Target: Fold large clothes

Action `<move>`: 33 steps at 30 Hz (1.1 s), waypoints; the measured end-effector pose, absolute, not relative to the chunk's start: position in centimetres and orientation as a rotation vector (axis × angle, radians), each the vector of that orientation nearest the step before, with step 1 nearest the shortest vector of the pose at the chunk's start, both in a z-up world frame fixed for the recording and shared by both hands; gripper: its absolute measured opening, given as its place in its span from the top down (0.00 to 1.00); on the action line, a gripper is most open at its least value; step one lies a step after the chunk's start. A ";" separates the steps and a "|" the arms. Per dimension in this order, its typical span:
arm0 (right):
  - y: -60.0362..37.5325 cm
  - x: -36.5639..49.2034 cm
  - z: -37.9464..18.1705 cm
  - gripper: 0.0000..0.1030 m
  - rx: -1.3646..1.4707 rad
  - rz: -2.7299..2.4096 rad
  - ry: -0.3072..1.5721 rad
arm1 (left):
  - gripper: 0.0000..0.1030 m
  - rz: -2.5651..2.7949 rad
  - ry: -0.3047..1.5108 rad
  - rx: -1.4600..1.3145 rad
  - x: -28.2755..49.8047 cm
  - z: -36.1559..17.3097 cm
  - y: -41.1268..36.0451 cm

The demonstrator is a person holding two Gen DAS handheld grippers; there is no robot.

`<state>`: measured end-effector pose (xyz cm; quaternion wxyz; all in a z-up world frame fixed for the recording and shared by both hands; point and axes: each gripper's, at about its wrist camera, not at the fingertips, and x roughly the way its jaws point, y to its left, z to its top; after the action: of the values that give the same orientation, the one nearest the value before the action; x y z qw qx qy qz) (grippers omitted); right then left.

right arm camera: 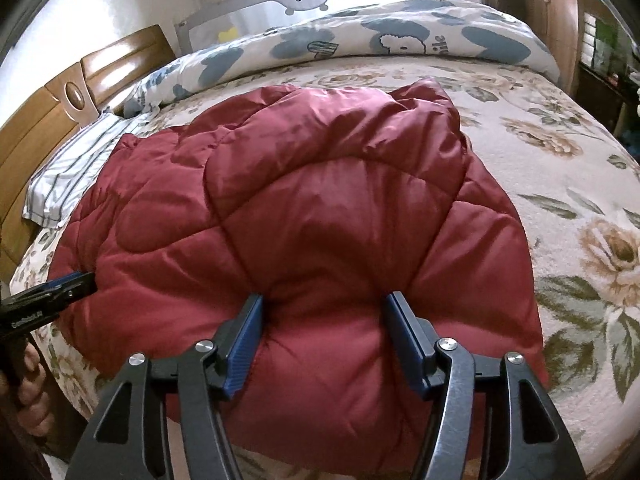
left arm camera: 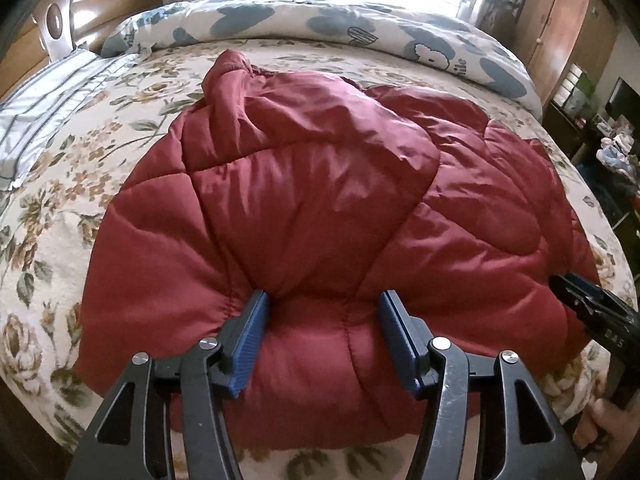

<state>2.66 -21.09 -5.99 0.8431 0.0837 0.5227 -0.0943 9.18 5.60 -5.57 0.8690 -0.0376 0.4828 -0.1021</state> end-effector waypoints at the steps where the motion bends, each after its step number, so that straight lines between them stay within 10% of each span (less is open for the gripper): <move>1: -21.1 2.6 -6.1 0.39 0.176 -0.201 1.101 | 0.44 -0.207 1.007 -0.074 9.3 -5.7 5.4; 33: -19.9 1.8 -5.4 0.29 0.133 -0.187 1.111 | 0.38 -0.174 0.967 -0.059 7.0 -2.9 6.6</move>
<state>1.77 -19.91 -5.44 0.8433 0.0630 0.5263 -0.0887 7.01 6.58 -2.86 0.8814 -0.0285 0.4640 -0.0835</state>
